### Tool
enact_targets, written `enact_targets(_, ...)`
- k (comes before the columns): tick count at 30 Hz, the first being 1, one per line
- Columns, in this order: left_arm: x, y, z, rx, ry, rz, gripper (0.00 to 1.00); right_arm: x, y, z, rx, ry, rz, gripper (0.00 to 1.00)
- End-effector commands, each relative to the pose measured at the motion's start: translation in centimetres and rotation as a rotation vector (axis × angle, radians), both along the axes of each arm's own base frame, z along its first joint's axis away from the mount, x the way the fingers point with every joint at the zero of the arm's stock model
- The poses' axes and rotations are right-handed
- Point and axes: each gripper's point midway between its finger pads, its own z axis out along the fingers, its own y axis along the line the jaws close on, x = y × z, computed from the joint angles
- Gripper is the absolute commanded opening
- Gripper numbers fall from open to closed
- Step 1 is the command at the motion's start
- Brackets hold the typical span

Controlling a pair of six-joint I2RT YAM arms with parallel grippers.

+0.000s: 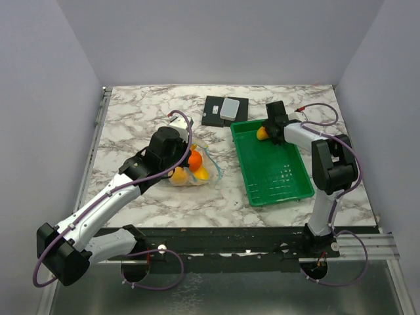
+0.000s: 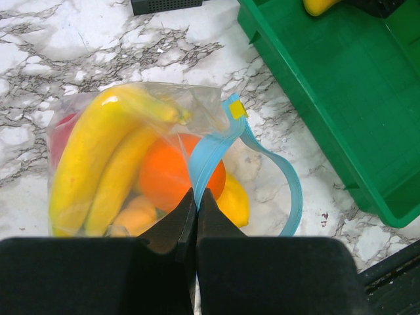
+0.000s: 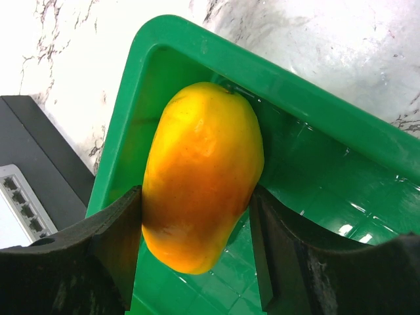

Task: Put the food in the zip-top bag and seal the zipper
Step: Pick up the fake fruit from the bin, then place the fake fruit in the zipper food storage bag.

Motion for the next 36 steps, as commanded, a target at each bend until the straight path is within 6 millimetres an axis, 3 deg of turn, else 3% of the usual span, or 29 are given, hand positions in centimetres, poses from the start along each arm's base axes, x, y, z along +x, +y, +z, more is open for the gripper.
enact_targets(1,0.2,0.1,-0.2,0.01,0.004,0.006,0.0,-0.6,-0.4,1.3,-0.003,-0.03,0.024,0.33)
enact_targets(7,0.2,0.3,-0.2,0.012,0.001,0.013,0.0,-1.7,0.4,3.4,0.004,-0.083,0.127,0.2)
enact_targets(16,0.3,0.3,-0.3,0.015,0.004,0.017,0.0,-4.8,2.4,7.2,0.019,-0.157,0.355,0.17)
enact_targets(30,0.1,0.4,0.3,0.006,-0.014,0.018,0.0,-12.3,11.4,15.0,0.036,-0.428,0.941,0.16)
enact_targets(36,0.1,0.4,0.4,0.004,-0.016,0.016,0.0,-15.9,15.2,16.4,0.008,-0.482,1.158,0.16)
